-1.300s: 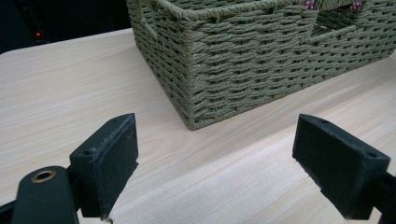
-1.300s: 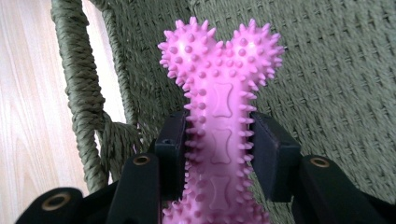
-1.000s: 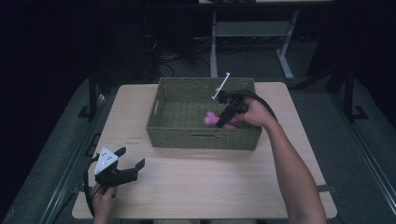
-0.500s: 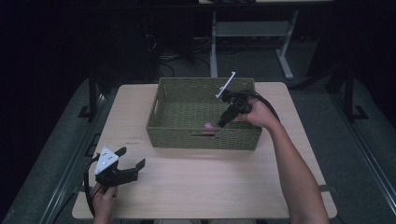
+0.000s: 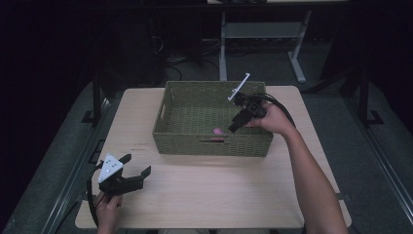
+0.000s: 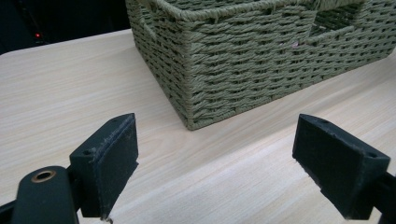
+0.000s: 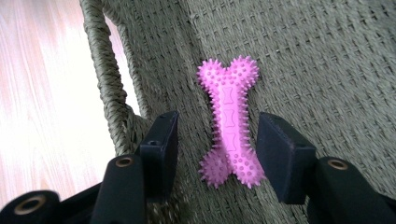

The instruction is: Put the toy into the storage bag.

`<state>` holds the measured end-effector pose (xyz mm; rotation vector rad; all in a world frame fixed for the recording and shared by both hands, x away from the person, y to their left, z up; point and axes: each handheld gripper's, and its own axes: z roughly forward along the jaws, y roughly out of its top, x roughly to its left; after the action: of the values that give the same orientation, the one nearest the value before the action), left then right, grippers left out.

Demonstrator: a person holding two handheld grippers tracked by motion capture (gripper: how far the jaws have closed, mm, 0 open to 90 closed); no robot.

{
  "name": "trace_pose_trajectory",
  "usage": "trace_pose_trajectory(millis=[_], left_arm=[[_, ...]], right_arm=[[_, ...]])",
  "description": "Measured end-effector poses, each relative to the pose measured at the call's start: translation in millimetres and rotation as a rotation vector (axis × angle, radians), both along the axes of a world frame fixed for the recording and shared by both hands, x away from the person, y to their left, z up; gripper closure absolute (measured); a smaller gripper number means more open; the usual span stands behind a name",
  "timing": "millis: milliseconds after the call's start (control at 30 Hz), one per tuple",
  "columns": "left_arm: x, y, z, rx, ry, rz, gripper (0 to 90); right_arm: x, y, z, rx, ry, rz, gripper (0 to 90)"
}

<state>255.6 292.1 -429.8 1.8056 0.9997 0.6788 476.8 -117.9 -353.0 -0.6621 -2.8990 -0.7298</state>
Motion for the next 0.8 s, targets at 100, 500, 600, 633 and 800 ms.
trace_pose_trajectory(millis=[100,500,600,633,800], left_arm=[[0.0,-0.6,-0.1,0.0,0.0,-0.001,13.9],[0.3,-0.6,-0.1,0.001,0.001,-0.002,13.8],[0.4,-0.9,-0.2,0.0,0.001,-0.002,13.9],[0.4,-0.9,-0.2,0.0,0.001,-0.002,13.8],[0.4,-0.9,-0.1,0.0,0.001,-0.005,13.8]], right_arm=[[-1.7,-2.5,2.1,-0.003,-0.004,-0.005,47.4],[-8.8,-11.5,16.7,0.03,-0.032,-0.036,40.7],[-12.2,-14.6,22.7,0.042,-0.05,-0.052,36.9],[-12.2,-14.6,22.7,0.042,-0.05,-0.052,36.9],[-17.7,-15.3,30.0,0.055,-0.059,-0.061,34.6]])
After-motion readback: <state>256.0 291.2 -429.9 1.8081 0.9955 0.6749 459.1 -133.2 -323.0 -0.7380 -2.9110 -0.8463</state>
